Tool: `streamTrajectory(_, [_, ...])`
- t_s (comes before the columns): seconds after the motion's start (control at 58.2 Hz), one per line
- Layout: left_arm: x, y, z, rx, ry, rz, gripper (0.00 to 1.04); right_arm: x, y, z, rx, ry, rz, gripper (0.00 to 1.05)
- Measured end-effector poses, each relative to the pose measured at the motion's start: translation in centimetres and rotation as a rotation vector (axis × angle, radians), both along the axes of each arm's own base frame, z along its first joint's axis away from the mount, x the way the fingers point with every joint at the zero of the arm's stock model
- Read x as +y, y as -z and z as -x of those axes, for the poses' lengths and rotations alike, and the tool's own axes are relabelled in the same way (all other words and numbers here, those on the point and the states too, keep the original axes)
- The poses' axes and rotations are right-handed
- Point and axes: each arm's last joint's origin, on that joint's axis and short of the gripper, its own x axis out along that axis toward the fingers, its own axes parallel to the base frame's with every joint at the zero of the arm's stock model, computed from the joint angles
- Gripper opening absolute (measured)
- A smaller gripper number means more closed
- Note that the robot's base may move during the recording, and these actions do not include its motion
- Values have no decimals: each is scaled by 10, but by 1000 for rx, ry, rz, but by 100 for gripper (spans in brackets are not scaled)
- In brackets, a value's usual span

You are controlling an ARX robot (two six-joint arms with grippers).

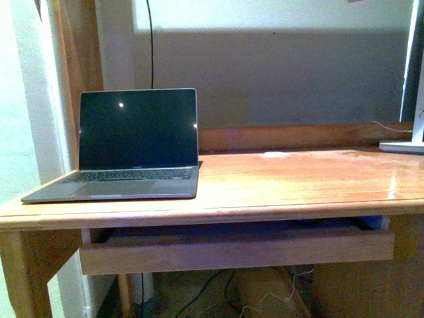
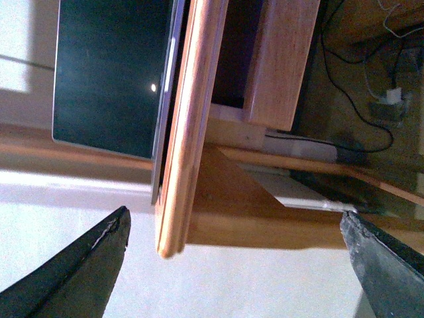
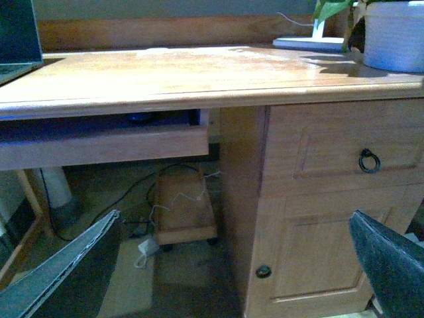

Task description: Place mouse

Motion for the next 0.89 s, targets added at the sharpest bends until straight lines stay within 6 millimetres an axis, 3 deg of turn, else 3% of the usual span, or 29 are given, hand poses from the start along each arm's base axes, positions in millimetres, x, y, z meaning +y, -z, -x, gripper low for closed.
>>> streamTrajectory(0.223, [-6,25,-40,-69,145,-58,97,0,0,0,0,1,0,104])
streamTrajectory(0.602, [-22,49,-110,-120,264,-16,97,0,0,0,0,0,0,104])
streamTrajectory(0.894, [-37,71,-142,-103,316,4,97,0,0,0,0,0,0,104])
